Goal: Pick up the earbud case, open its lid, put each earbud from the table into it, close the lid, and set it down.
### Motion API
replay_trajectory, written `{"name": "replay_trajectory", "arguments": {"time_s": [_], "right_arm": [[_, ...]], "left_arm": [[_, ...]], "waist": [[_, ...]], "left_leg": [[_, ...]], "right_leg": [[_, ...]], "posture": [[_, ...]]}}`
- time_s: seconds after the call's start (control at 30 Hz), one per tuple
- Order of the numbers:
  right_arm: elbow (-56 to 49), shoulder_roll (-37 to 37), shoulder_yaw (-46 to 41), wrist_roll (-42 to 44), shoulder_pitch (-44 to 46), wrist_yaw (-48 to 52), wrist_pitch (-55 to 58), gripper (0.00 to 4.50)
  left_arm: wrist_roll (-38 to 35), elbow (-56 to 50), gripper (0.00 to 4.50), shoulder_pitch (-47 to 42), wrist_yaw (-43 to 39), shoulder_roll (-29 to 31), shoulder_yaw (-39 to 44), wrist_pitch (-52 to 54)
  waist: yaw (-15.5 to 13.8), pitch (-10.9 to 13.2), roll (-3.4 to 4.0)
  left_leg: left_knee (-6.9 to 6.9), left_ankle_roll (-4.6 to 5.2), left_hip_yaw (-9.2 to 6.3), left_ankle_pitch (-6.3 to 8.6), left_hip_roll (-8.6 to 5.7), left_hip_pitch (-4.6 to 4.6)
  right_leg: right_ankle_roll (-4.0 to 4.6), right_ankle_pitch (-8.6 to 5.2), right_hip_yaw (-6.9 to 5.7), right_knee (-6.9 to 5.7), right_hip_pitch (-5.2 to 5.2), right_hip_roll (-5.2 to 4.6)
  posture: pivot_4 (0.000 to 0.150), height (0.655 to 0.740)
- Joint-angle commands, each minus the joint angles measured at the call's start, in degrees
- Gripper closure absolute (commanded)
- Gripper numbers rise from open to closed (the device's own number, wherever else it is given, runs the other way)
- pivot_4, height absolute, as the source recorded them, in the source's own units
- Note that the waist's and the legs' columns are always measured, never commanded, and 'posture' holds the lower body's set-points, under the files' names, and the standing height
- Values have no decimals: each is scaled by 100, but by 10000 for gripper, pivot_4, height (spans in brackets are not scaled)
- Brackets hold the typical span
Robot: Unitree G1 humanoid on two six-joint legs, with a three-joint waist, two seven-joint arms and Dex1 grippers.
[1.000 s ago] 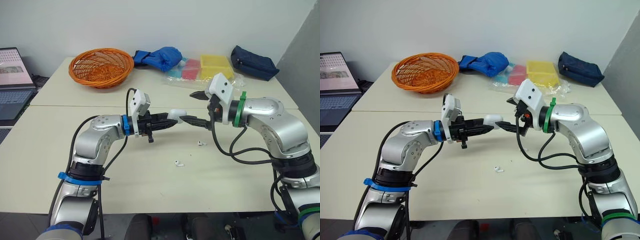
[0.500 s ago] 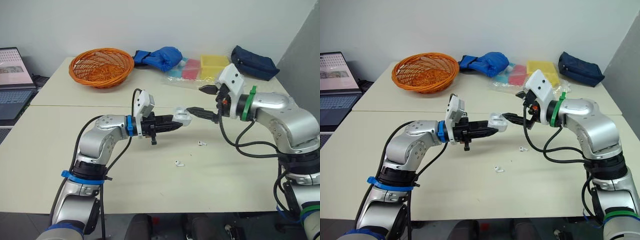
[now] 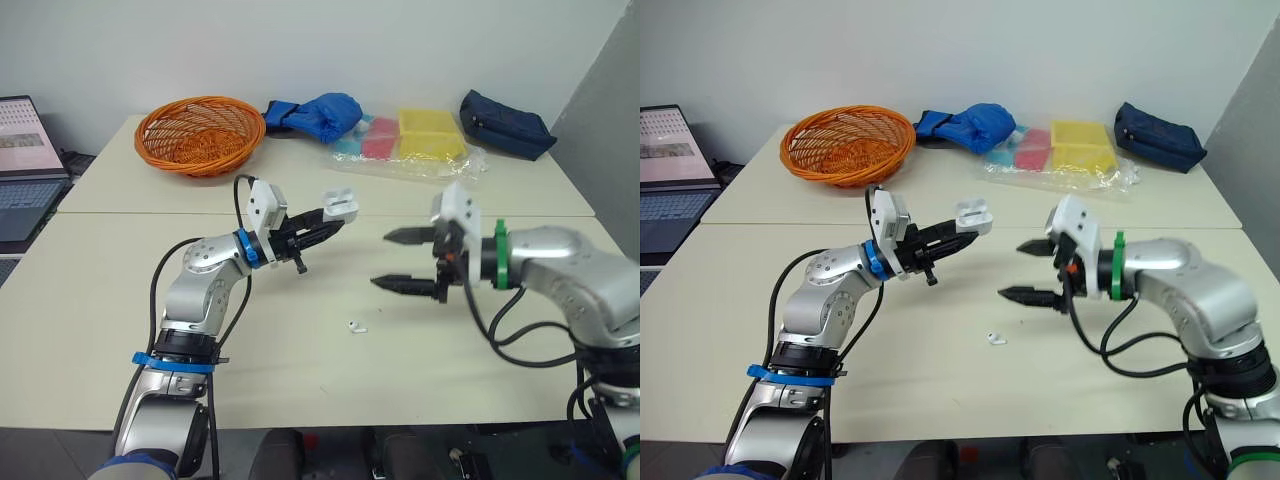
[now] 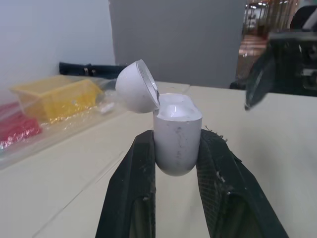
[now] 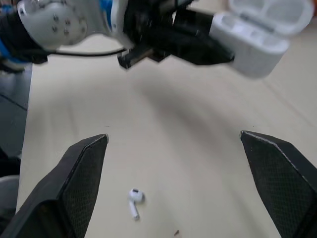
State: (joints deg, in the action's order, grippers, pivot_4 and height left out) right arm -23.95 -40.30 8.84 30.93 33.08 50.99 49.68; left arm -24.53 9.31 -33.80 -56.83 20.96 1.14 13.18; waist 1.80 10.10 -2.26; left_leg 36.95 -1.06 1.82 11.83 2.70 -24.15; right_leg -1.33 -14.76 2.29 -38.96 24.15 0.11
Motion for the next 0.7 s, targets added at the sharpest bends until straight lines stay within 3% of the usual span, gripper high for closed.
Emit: {"name": "replay_trajectory", "arguments": {"time_s": [0.03, 0.3, 0.53, 0.63, 0.7], "right_arm": [[102, 229, 646, -670, -207, -211, -633, 461], [489, 623, 1838, -1713, -696, -318, -1316, 461], [931, 618, 2069, -2325, -972, -280, -1841, 461], [1245, 788, 1929, -2286, -970, -320, -1763, 6205], [1370, 861, 1889, -2322, -945, -301, -1817, 13306]], "left_arm": [[-358, -216, 37426, 37, 124, 17, 447, -34], [-416, -842, 37426, 627, 383, 6, 459, 57], [-597, -1417, 37426, 996, 548, 41, 416, 440], [-618, -1488, 37426, 994, 611, 79, 453, 509], [-622, -1491, 37426, 973, 624, 87, 457, 526]], "waist": [[4, -1, -2], [-22, -1, -2], [-16, -2, -4], [-15, -4, -6], [-15, -4, -6]], "left_leg": [[1, 0, 0, 0, 0, 2], [-1, 0, -1, 0, -1, 8], [0, -1, 1, 0, -3, 19], [0, -1, 0, 0, -3, 27], [1, 0, 0, 0, -1, 32]], "right_leg": [[-1, 1, -1, 0, -2, 0], [-4, 2, -1, 3, -5, -5], [-7, 4, 1, 0, -8, -9], [-6, 5, -2, -1, -14, -6], [-1, 8, -2, -1, -17, -2]], "posture": [[1500, 7400], [1500, 7400], [1500, 7400], [1500, 7400], [1500, 7400]]}}
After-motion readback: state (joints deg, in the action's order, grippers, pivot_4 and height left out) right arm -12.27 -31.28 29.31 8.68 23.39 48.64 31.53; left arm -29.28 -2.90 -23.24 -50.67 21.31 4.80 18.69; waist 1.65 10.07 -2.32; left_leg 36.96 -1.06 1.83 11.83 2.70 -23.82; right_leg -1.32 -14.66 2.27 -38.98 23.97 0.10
